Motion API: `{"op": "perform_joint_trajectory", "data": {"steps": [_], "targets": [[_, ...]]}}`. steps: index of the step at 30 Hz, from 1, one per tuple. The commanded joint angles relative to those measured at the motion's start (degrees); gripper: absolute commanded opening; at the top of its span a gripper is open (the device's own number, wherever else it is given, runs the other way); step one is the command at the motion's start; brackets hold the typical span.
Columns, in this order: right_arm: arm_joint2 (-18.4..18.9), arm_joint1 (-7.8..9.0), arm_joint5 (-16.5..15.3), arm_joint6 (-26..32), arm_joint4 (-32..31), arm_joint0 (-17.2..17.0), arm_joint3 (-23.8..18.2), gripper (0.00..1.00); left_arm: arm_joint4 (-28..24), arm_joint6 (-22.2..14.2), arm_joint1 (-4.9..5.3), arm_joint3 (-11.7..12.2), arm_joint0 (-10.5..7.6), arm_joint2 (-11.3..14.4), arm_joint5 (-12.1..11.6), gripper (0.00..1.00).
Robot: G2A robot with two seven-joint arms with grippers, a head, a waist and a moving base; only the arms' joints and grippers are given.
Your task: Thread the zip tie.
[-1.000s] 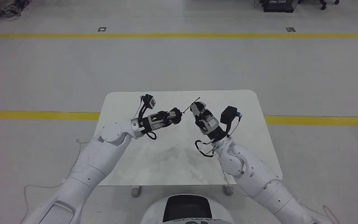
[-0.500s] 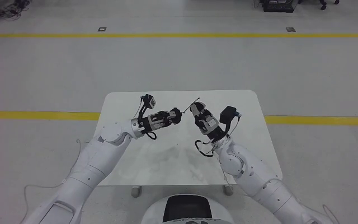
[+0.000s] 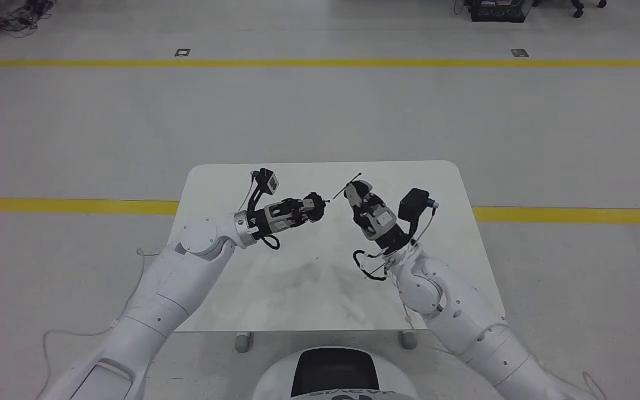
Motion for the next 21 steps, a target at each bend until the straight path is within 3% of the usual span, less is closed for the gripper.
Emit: {"op": "perform_joint_trajectory", "data": {"steps": [1,16,19,21], "targets": [[0.0,-0.01,0.0,0.0,0.0,0.0,0.0,0.00,0.0,0.0,0.00,0.0,0.00,0.0,0.0,0.00],[0.0,-0.01,0.0,0.0,0.0,0.0,0.0,0.00,0.0,0.0,0.00,0.0,0.00,0.0,0.0,0.00],[0.0,-0.01,0.0,0.0,0.0,0.0,0.0,0.00,1.7,2.2,0.20,-1.5,1.63,-0.5,-0.2,0.00],[0.0,-0.01,0.0,0.0,0.0,0.0,0.0,0.00,5.5,4.3,0.59,-4.1,3.77,-1.6,-0.2,0.00]]}}
